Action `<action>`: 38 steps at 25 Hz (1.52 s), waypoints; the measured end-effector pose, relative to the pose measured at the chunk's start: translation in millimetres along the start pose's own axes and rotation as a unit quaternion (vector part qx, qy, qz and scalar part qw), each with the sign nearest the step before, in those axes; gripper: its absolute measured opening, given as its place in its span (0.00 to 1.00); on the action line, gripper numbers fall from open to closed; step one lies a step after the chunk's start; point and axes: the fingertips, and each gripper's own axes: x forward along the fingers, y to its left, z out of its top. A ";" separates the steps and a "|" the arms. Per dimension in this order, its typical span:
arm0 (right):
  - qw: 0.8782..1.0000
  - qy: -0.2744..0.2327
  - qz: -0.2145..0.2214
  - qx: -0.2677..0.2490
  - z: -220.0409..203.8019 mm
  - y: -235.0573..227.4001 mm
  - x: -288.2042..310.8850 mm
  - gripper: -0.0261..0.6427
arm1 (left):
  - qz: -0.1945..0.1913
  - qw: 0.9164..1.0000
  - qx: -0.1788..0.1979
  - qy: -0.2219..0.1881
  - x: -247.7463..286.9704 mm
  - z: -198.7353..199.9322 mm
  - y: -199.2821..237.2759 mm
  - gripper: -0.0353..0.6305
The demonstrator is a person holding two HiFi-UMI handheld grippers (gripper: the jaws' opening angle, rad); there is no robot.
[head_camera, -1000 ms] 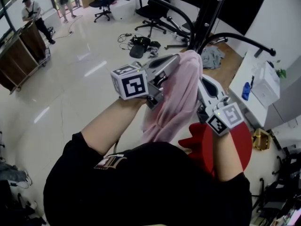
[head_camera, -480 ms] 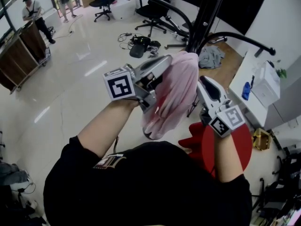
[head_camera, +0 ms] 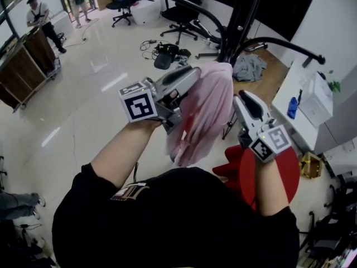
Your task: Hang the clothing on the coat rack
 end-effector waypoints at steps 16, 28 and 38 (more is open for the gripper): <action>1.000 0.004 0.001 0.000 -4.1 -0.4 -5.4 0.20 | -0.002 0.999 0.042 0.019 -23.2 -10.1 -3.8 0.59; 1.000 0.011 -0.014 0.004 -11.8 -11.6 -47.7 0.20 | 0.075 0.965 0.232 0.095 -47.0 -51.8 -30.6 0.07; 0.999 0.035 -0.037 -0.006 -18.5 -33.1 -159.5 0.18 | -0.005 0.955 0.273 0.117 30.1 -113.3 -144.6 0.06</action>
